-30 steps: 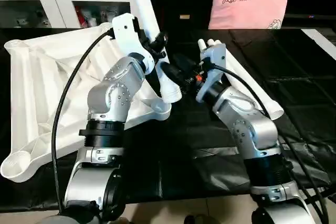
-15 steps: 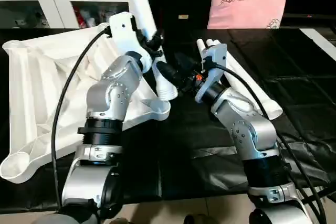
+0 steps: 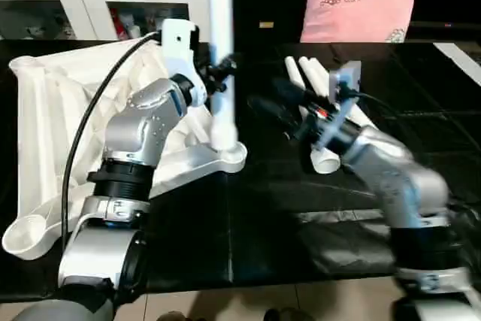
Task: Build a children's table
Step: Pick table leg
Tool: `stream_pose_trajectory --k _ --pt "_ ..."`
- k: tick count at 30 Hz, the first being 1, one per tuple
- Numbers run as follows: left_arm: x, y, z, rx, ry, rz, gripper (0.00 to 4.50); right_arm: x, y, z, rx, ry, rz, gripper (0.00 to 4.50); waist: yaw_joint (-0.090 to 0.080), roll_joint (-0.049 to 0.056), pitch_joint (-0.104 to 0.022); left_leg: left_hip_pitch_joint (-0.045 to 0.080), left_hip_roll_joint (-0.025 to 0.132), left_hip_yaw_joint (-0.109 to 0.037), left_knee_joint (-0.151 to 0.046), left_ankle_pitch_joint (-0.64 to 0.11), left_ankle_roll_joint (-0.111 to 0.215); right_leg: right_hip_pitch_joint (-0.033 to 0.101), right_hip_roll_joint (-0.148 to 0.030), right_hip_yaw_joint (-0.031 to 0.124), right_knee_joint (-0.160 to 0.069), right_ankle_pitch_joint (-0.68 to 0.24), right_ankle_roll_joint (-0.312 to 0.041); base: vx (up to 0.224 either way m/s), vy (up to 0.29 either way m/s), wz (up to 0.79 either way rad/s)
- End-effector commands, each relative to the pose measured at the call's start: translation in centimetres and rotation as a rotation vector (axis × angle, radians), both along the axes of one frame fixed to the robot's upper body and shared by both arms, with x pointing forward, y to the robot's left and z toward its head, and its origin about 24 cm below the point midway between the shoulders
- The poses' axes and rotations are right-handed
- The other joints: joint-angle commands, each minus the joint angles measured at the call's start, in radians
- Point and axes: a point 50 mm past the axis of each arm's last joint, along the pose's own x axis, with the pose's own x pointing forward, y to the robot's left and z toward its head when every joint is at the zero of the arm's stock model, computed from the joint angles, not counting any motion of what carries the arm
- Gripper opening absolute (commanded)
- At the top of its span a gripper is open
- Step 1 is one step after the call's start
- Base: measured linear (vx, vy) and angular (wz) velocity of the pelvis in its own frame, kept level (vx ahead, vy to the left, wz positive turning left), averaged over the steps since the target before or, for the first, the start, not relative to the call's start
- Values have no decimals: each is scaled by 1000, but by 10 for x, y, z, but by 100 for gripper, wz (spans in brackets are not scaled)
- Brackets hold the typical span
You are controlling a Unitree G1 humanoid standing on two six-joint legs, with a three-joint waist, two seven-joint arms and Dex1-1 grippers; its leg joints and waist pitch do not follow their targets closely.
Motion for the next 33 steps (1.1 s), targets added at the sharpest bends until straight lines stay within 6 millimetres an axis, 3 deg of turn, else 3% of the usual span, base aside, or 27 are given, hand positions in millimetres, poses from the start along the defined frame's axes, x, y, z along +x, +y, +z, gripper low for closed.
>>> stream_pose_trajectory --k 1,5,11,14,17,25,28,33 --pt "-6 -9 17 -40 -31 -139 187 -3 2 3 7 31 69 450 7 -8 -83 -5 -12 26 -59 -42 51 89 -39 21 -54 -105 -230 0 0 0" --pt "-17 -15 24 -128 -12 -324 187 -1 0 2 36 92 114 450 6 -8 -83 -4 -11 27 -59 -60 43 85 -41 20 -57 -155 -233 0 0 0" --pt "-37 -25 38 -225 -55 -563 187 0 -4 5 78 116 220 450 9 -12 -83 -5 -8 28 -58 -59 46 86 -41 19 -55 -144 -241 0 0 0" --pt "-48 -27 43 -248 -80 -680 186 -10 -4 6 66 88 348 450 13 -14 -84 -5 -8 29 -57 -45 56 88 -39 18 -52 -125 -242 0 0 0" --pt "-51 -27 44 -257 -80 -702 186 -14 -4 7 81 95 393 433 15 -14 -82 -6 -9 29 -57 -51 64 87 -40 19 -55 -145 -236 0 0 0" --pt "-66 -30 42 -232 -81 -839 186 -20 -5 6 89 119 495 374 16 -12 -81 -4 -7 28 -59 -70 44 82 -40 17 -62 -224 -208 0 0 0" --pt "-67 -32 42 -240 -82 -847 186 -20 -5 5 88 122 504 374 17 -12 -82 -5 -8 28 -58 -71 39 83 -39 17 -62 -225 -205 0 0 0" --pt "-69 -34 44 -250 -86 -863 186 -22 -4 2 85 146 512 321 18 -12 -84 -6 -8 28 -57 -52 42 84 -38 17 -60 -201 -205 0 0 0"
